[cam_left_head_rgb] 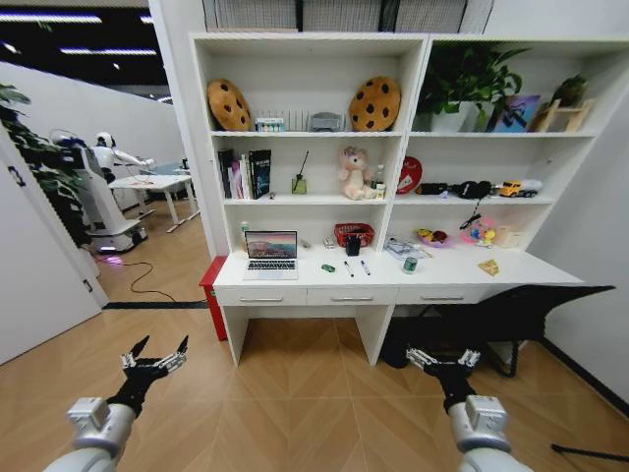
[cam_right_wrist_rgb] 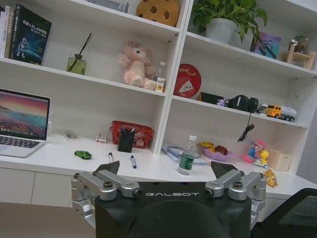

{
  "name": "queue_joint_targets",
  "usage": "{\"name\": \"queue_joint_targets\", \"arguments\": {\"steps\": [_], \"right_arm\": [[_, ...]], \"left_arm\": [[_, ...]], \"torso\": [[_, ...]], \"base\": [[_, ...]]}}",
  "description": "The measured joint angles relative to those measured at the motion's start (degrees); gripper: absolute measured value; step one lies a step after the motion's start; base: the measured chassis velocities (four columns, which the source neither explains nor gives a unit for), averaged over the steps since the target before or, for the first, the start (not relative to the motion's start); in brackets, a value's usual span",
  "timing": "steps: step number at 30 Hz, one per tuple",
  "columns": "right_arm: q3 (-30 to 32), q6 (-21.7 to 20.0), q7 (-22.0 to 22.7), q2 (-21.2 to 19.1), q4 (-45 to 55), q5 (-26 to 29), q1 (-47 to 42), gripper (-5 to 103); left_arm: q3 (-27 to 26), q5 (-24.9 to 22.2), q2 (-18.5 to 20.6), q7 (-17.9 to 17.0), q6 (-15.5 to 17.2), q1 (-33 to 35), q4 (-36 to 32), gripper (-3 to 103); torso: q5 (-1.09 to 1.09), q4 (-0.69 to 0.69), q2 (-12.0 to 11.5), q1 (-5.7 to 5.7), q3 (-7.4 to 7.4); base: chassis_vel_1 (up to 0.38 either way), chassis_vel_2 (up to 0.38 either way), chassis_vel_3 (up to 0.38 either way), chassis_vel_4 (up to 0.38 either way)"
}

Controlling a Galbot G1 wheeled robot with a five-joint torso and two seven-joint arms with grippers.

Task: Organize the objects on the table.

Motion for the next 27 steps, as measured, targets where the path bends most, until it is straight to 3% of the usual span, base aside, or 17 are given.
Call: {"name": "queue_joint_targets", "arguments": {"steps": [27], "right_arm": [[0.58, -1.71, 0.31, 0.2, -0.48, 2.89, 1.65, 100]], "left_arm": [[0.53, 0.07, -0.56, 0.05, 0.46, -1.05, -0.27, 100]], "torso": [[0.0, 0.0, 0.0, -0.01, 0.0]], "base": [[0.0, 0.0, 0.0, 0.0]]}}
